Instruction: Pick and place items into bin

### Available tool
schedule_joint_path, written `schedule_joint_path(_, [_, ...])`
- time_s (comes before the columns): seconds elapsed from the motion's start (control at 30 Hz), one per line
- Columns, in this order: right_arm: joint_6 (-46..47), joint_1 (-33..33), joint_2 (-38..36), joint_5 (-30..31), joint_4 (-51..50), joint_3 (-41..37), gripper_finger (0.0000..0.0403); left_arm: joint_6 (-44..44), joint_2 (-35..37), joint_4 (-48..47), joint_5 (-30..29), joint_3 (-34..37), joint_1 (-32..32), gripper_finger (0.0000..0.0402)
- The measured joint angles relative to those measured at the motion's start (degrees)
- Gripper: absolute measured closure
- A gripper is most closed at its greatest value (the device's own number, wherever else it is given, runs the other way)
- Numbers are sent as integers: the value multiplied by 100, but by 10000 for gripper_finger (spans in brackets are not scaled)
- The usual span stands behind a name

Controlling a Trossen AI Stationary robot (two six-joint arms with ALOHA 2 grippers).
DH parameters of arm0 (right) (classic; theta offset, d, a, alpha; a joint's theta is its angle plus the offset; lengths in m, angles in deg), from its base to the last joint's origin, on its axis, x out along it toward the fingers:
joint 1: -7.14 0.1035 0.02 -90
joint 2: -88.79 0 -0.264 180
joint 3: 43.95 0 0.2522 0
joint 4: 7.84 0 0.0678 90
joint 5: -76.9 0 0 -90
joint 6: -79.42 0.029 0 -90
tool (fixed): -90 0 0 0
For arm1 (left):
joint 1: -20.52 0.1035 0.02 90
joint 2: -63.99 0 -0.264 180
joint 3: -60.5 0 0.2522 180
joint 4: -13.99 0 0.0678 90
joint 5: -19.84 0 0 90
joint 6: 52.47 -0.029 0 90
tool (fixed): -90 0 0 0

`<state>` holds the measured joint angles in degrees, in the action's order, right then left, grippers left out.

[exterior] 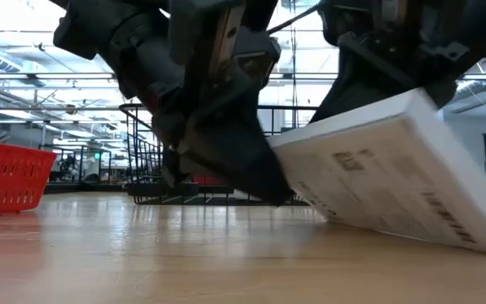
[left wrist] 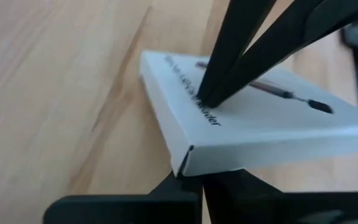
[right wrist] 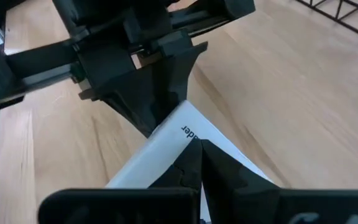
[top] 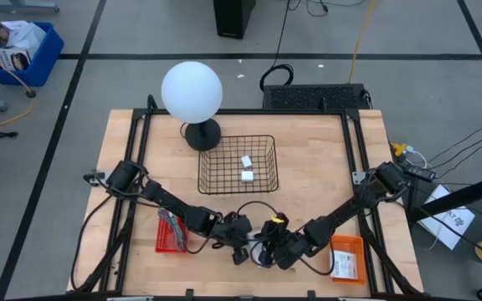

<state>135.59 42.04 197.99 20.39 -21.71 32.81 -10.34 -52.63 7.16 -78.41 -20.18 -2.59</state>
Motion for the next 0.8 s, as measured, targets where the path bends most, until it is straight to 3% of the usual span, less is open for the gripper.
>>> schedule_joint_path(0.23, [69,40,-10,108,-68,0,403,-149,-2,437,-120,20,34,380])
schedule_joint_path(0.5, [268,78,-31,136,-226,0,403,-157,-2,594,-342,20,37,398])
schedule_joint_path(0.8, [761,134,-202,121,-480,0,403,-274,-2,846,-457,20,50,382])
